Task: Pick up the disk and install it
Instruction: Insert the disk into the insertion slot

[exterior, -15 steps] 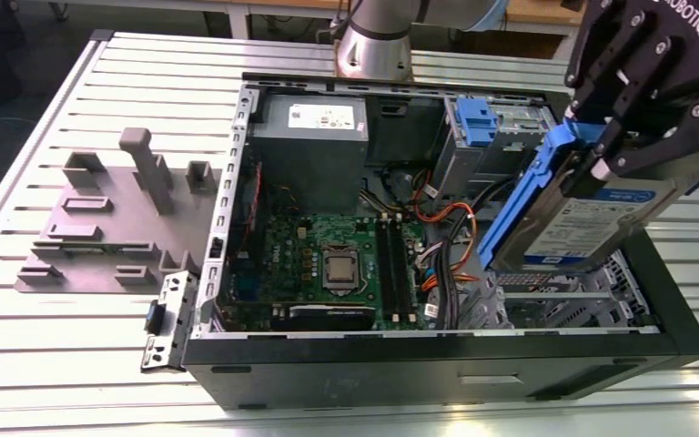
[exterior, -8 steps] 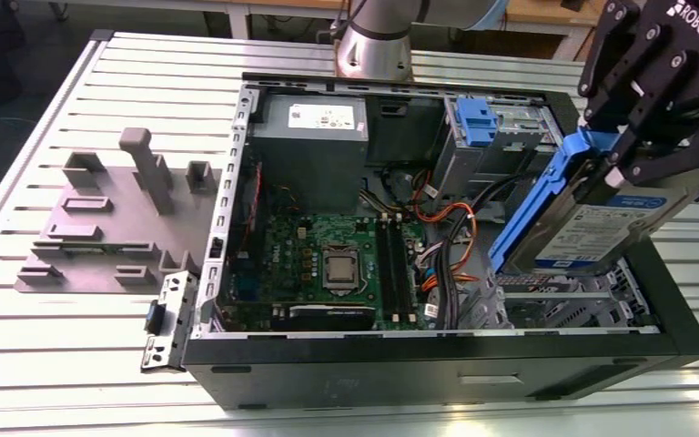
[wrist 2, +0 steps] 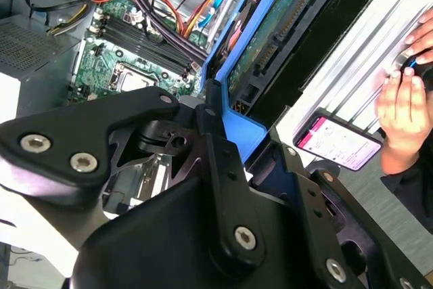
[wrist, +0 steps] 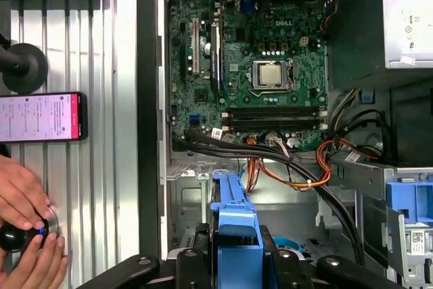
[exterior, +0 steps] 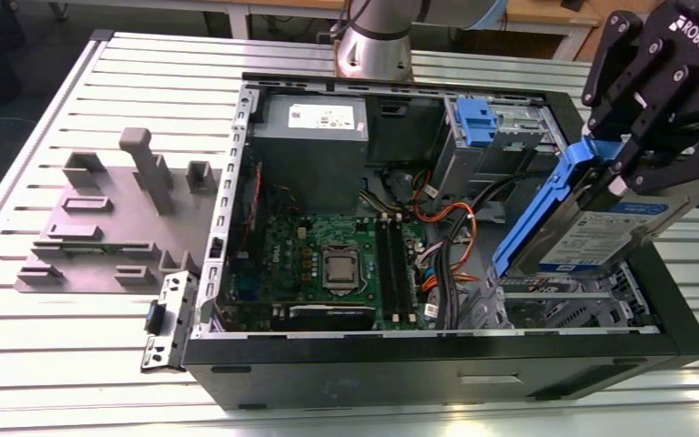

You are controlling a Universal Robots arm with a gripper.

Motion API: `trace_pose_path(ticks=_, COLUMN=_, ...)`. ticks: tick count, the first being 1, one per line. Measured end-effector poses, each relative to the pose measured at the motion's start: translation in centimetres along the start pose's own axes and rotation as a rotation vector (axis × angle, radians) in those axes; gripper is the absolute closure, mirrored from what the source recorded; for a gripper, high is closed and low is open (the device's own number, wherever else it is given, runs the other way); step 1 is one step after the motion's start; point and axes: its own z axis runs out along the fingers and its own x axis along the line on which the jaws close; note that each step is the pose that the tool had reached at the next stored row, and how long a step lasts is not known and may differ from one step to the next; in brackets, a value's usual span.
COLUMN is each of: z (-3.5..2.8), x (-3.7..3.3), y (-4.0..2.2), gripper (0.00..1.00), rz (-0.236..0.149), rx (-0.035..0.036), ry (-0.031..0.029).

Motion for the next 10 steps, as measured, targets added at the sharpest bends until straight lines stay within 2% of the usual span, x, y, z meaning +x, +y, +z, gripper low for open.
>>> trace_pose_path(ticks=10, z=0.74, x=-0.01, y=-0.69, gripper=0.64, rz=0.000, rx=0.0000, ry=-0.0001)
